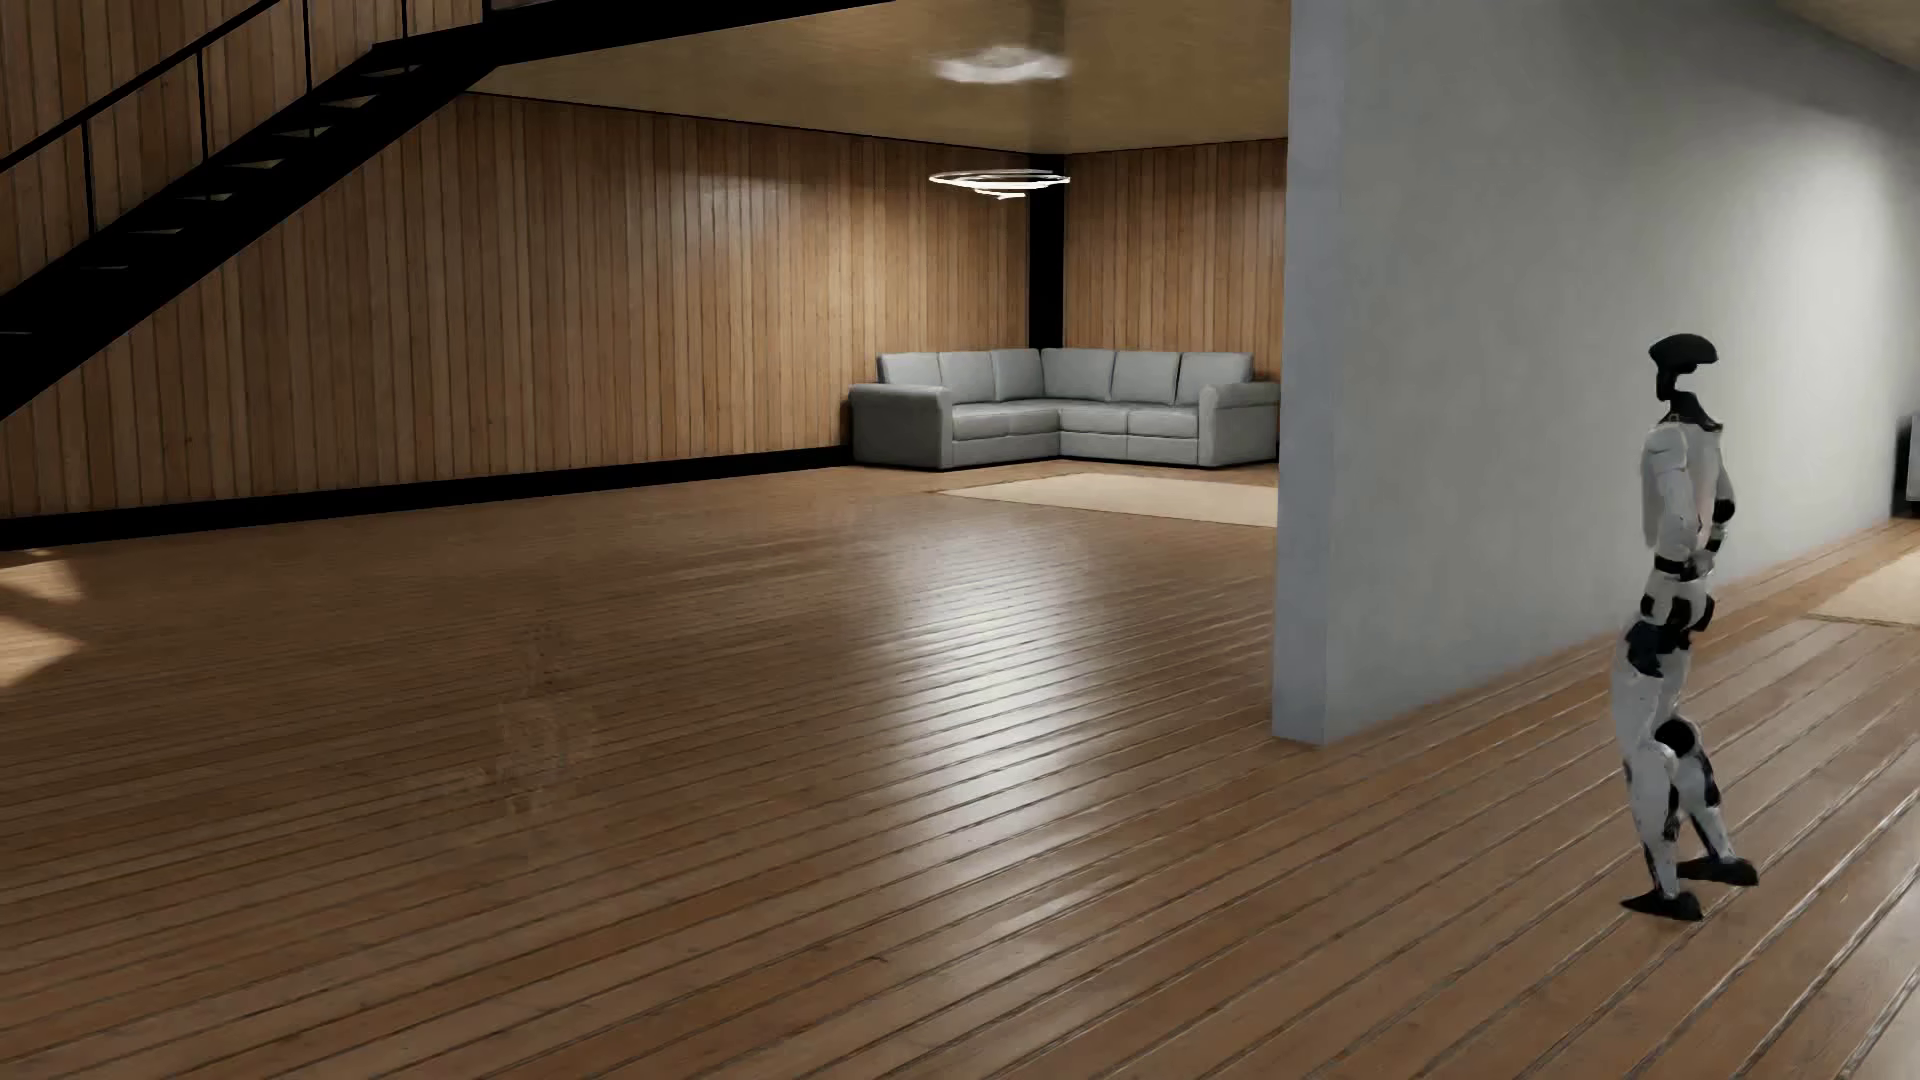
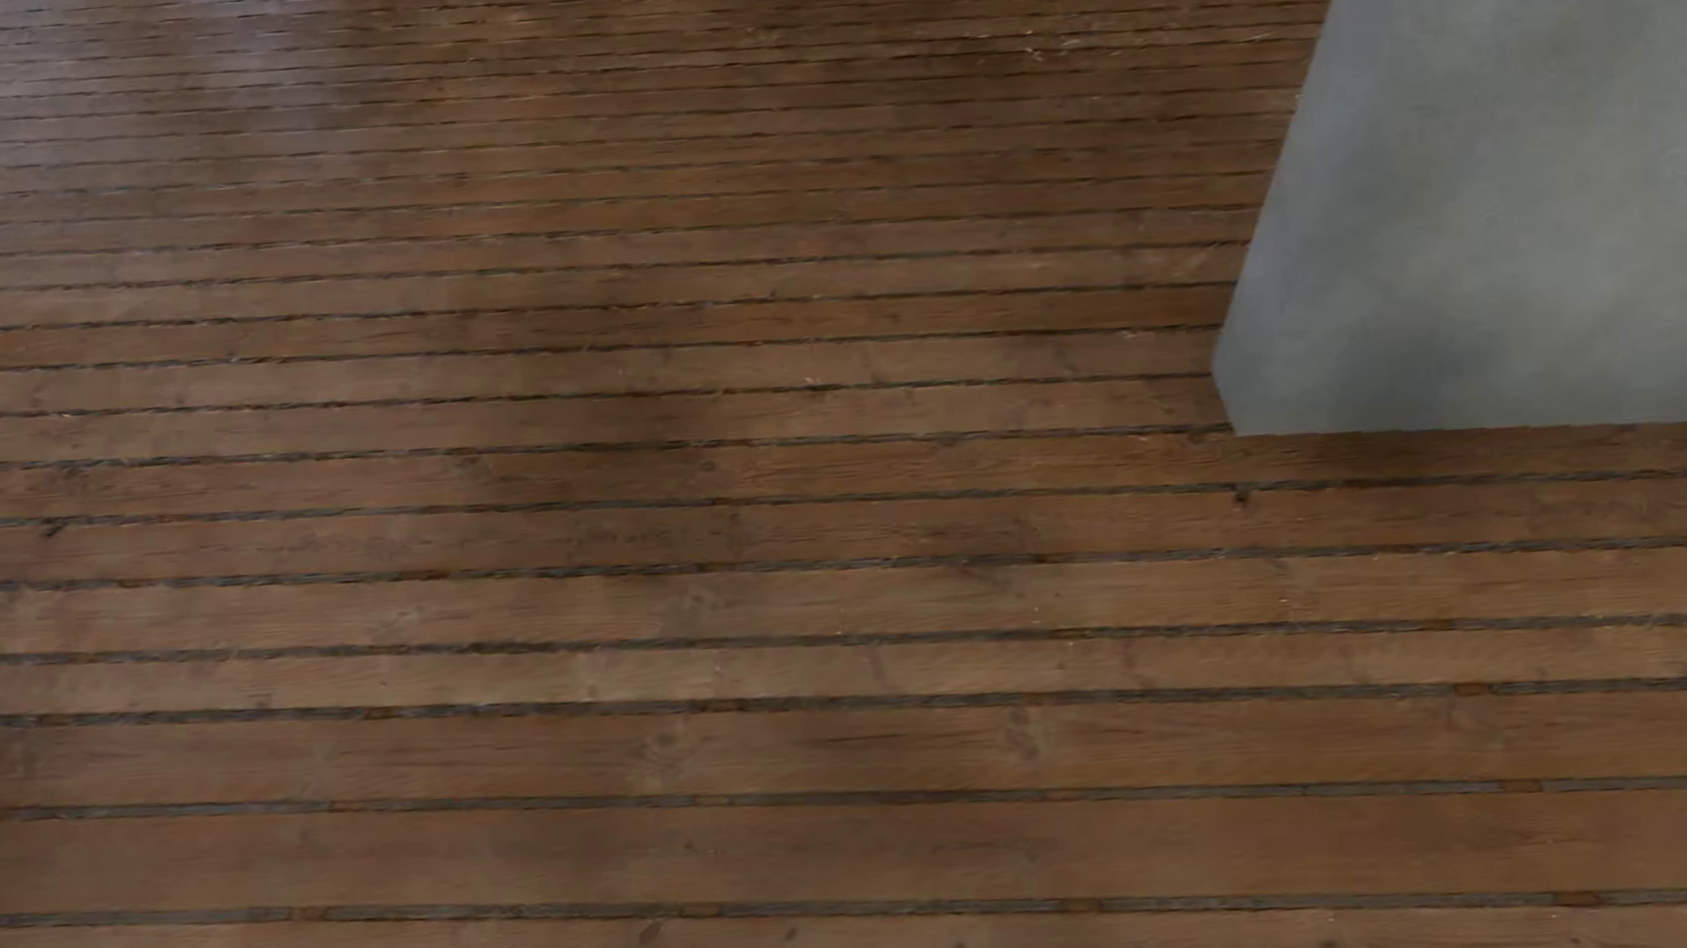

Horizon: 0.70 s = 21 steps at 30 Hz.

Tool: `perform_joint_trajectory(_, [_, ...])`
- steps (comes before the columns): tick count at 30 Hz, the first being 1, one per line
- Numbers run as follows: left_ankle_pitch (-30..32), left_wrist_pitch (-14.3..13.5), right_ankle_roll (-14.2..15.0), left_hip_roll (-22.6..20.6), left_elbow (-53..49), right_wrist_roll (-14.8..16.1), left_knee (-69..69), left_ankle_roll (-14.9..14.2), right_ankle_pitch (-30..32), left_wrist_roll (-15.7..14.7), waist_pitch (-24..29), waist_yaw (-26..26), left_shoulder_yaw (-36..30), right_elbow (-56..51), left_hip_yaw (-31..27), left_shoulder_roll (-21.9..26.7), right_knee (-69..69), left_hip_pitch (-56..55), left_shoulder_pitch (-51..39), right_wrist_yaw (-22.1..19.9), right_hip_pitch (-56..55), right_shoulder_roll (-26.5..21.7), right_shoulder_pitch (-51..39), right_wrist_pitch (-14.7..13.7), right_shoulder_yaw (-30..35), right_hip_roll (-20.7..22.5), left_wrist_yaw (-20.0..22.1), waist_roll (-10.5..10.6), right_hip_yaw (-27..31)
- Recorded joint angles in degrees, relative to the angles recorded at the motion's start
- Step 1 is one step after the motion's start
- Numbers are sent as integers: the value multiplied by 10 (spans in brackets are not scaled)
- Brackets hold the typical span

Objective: Walk towards the sofa

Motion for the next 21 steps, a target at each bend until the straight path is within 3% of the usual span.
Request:
perform_joint_trajectory(1, [-53,0,0,-2,-5,0,200,0,3,0,-1,-22,18,17,0,2,-30,-19,-7,0,9,0,-3,0,-3,9,0,0,0])
perform_joint_trajectory(2, [-66,0,0,-2,-9,0,202,0,13,0,3,-21,48,15,0,9,-18,-17,-17,0,12,0,-4,0,-16,7,0,-1,0])
perform_joint_trajectory(5, [-78,0,0,1,-34,0,208,0,24,0,3,-14,41,30,0,22,-28,-21,-52,0,14,-4,-32,0,14,14,0,-2,0])
perform_joint_trajectory(11, [-88,0,0,5,-41,0,199,0,63,0,4,-23,60,-10,0,8,-30,1,-76,0,2,2,-50,0,-6,20,0,5,0])
perform_joint_trajectory(15, [-124,0,0,-1,-43,0,215,0,95,0,11,-17,53,-24,0,14,-22,-25,-65,0,-11,7,-51,0,14,27,0,2,0])
perform_joint_trajectory(19, [-148,0,0,3,-30,0,409,0,58,0,52,3,49,-63,0,16,-24,-136,-41,0,45,-23,-49,0,31,35,0,9,0])
perform_joint_trajectory(21, [-143,0,0,1,-25,0,440,0,35,0,56,46,48,-57,0,20,-31,-189,-23,0,70,-24,-65,0,37,16,0,-5,0])
